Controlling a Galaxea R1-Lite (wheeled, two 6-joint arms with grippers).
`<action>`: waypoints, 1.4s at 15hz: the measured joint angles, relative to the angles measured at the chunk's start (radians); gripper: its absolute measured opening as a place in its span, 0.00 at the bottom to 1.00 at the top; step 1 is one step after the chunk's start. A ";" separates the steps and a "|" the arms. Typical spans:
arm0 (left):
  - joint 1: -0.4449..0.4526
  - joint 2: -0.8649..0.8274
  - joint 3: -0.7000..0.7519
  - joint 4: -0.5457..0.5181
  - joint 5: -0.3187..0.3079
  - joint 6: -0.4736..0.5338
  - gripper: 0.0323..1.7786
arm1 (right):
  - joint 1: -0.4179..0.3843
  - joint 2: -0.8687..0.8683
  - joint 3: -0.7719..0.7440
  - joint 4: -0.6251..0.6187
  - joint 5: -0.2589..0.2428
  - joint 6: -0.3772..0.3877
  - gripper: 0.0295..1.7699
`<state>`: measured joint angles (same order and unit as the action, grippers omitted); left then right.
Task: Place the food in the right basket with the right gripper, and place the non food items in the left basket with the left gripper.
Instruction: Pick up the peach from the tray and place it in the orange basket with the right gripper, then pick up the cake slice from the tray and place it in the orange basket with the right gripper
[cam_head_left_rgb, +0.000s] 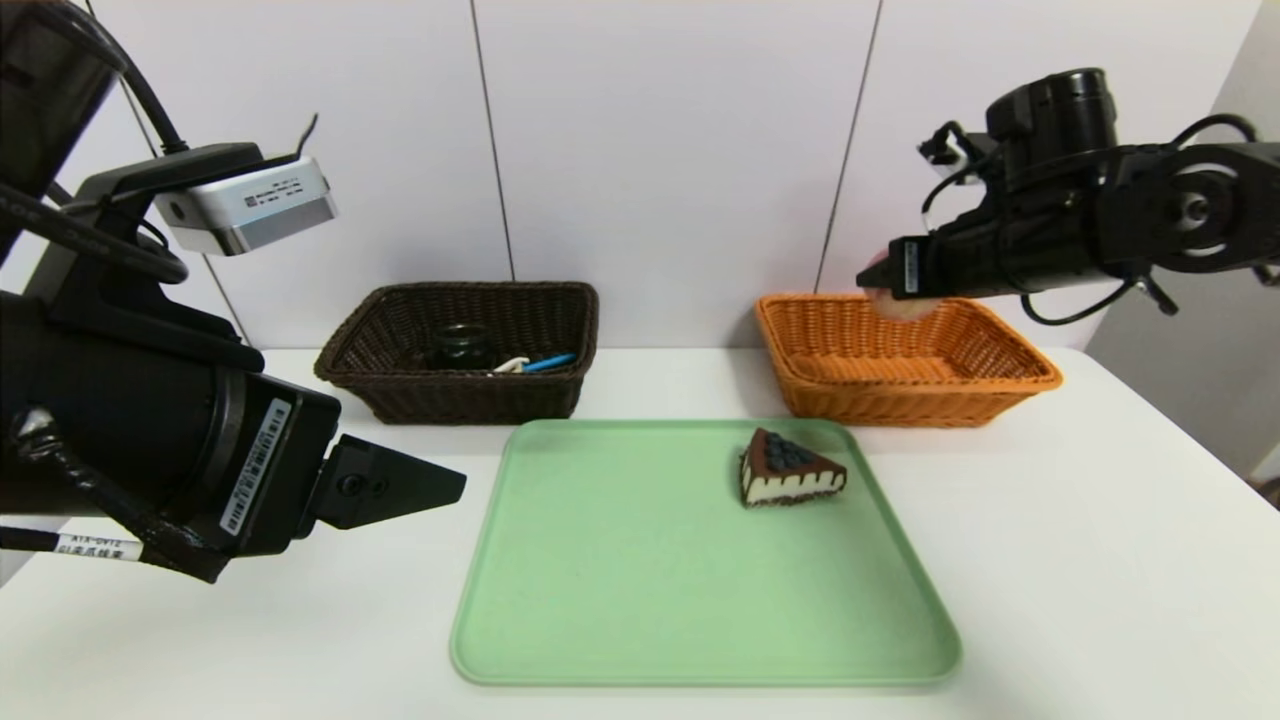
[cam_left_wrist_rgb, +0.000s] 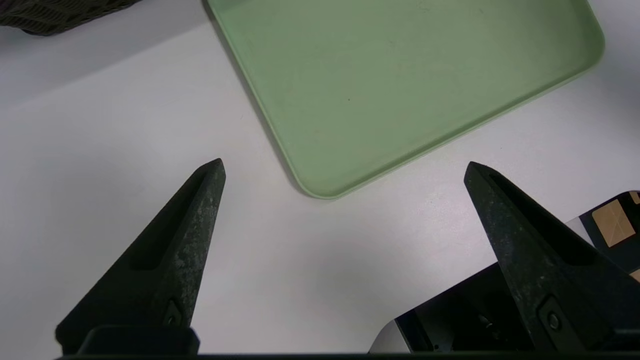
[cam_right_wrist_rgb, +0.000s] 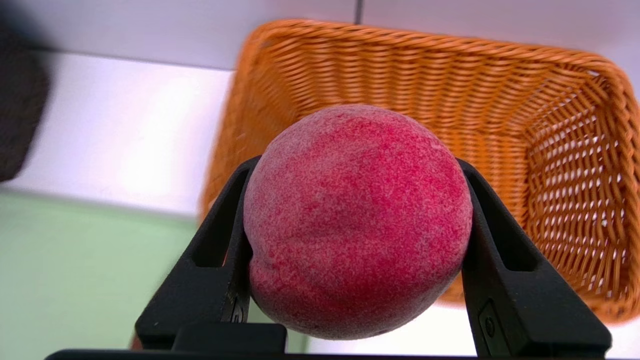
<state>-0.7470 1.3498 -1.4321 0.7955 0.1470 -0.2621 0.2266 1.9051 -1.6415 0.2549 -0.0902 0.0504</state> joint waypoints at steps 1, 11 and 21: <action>0.000 -0.001 0.000 0.000 0.000 0.000 0.95 | -0.011 0.059 -0.049 0.002 -0.025 -0.004 0.62; 0.000 -0.010 0.014 0.001 0.003 -0.001 0.95 | -0.056 0.366 -0.288 0.029 -0.090 -0.075 0.73; 0.000 -0.013 0.020 0.000 0.004 -0.003 0.95 | -0.054 0.217 -0.300 0.171 -0.020 -0.075 0.90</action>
<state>-0.7470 1.3364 -1.4123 0.7957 0.1511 -0.2649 0.1726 2.1226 -1.9411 0.4255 -0.1100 -0.0245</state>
